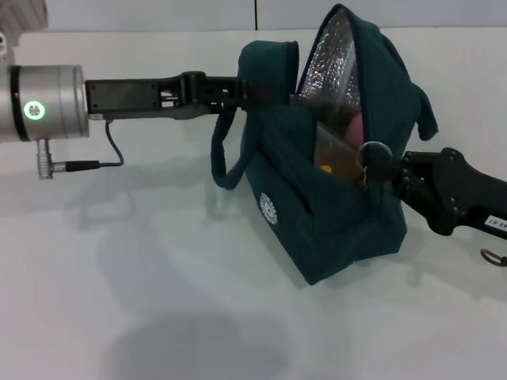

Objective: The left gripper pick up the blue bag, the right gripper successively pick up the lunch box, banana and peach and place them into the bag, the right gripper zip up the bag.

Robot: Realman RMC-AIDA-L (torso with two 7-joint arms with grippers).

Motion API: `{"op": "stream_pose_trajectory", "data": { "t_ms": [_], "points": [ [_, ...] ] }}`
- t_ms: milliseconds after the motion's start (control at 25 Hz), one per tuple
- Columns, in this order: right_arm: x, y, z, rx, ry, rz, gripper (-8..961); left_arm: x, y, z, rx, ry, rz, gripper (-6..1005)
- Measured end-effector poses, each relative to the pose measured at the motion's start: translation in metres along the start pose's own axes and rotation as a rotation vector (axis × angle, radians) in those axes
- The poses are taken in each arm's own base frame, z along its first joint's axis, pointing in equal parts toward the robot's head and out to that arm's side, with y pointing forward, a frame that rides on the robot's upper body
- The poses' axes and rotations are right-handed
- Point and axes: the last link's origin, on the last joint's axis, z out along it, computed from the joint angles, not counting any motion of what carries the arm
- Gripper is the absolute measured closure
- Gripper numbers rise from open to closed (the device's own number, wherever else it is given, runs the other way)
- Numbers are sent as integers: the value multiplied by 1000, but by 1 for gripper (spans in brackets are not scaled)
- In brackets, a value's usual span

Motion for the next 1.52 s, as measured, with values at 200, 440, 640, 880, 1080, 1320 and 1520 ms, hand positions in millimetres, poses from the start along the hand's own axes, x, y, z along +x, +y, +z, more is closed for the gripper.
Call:
{"op": "stream_pose_trajectory", "data": {
  "t_ms": [200, 440, 640, 880, 1080, 1320, 1520],
  "points": [
    [-1, -1, 2, -4, 1, -2, 948, -1, 0, -8, -42, 99, 12, 501],
    [-1, -1, 5, -11, 9, -3, 948, -10, -2, -12, -89, 199, 33, 335],
    [0, -1, 10, -26, 13, -24, 948, -26, 2, -26, -139, 314, 127, 249],
    [-3, -3, 18, -30, -7, -51, 948, -65, 6, -59, -137, 424, 310, 226],
    [-8, -13, 31, -24, 14, -58, 948, -108, -5, -67, -66, 385, 328, 229],
    [-15, -20, 46, -34, 29, -83, 948, -156, -8, -51, -38, 363, 408, 226],
    [-22, -26, 59, -40, 44, -106, 948, -172, -15, -39, 41, 409, 492, 219]
  ]
}}
